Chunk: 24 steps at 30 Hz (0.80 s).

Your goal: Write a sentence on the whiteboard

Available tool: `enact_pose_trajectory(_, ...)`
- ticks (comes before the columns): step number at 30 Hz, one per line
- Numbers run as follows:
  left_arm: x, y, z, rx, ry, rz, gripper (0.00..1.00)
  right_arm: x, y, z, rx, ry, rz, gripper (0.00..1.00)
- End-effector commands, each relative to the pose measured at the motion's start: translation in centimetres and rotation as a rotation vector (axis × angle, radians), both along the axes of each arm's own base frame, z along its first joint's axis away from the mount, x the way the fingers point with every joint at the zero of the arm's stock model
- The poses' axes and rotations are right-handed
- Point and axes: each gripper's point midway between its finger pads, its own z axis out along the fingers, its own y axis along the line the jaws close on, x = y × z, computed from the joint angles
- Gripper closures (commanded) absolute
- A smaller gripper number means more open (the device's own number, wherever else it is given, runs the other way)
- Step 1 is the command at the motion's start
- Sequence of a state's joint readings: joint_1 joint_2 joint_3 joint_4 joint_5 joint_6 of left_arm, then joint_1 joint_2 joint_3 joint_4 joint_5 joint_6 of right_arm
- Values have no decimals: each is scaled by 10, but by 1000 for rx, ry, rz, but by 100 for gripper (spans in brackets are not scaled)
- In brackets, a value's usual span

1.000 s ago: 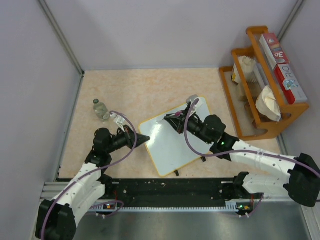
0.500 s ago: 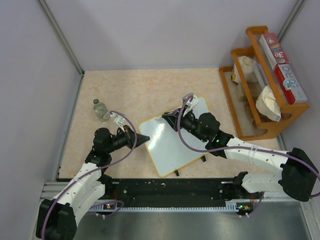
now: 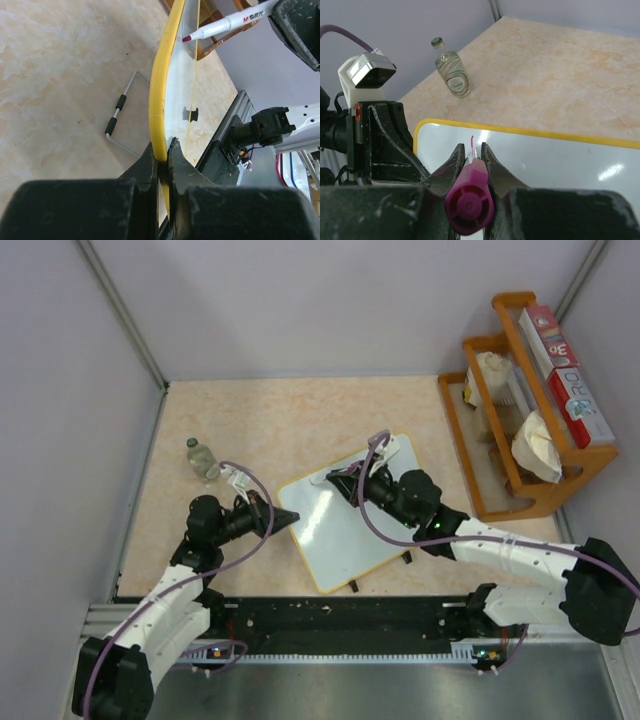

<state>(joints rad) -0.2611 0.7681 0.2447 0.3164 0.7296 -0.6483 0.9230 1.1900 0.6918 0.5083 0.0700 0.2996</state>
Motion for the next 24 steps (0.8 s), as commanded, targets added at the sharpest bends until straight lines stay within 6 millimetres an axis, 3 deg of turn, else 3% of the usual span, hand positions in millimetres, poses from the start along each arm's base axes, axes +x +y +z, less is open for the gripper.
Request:
enact_pose_trajectory(1, 3, 11, -35, 150, -65, 2, 100, -10, -6, -9, -11, 21, 5, 100)
enact_pose_trajectory(13, 3, 11, -35, 152, -66, 3, 100, -23, -13, -31, -30, 68, 30, 100)
enact_pose_trajectory(24, 3, 11, -35, 151, -66, 0, 100, -19, -13, 27, 61, -19, 24, 100)
